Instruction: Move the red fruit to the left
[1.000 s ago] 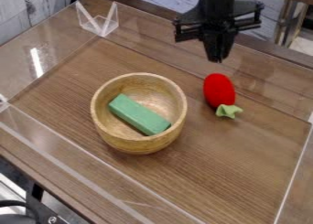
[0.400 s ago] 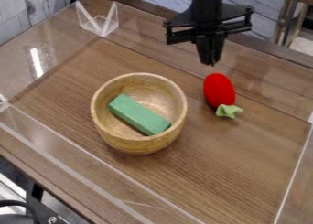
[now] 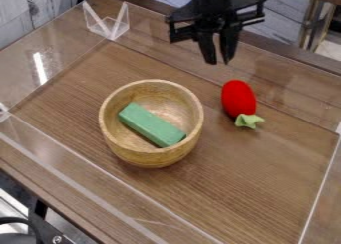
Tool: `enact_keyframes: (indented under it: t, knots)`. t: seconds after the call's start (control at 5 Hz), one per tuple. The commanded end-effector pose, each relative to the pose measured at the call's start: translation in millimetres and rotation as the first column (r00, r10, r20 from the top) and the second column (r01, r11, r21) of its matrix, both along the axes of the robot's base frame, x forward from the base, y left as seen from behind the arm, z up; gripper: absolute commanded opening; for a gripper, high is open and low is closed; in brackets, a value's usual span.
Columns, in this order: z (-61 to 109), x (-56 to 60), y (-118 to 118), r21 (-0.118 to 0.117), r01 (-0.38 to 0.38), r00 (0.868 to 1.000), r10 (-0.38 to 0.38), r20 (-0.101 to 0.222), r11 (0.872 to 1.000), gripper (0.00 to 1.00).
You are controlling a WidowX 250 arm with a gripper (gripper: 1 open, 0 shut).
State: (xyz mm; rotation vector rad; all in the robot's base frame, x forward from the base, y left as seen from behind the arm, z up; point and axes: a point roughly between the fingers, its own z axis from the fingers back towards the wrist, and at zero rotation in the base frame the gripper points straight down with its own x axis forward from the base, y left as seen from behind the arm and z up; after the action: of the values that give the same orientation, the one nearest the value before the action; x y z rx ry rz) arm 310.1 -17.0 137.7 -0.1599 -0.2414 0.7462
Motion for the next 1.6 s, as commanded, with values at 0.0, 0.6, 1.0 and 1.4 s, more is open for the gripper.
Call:
enact_keyframes:
  t: [0.0,0.6,1.0,1.4]
  knots:
    - [13.4,6.9,-12,0.0,0.025,0.998,-0.025,0.055,1.0,0.0]
    - [35.6,5.4,-25,-0.029,-0.078,0.994,0.079,0.069,0.997,0.0]
    - [-12.5,15.8,-25,-0.007,-0.107,0.993,0.107,0.046,0.994,1.0]
    - [-40.8,42.6,-25,0.026,-0.115,0.993,0.114,0.029,0.993,1.0]
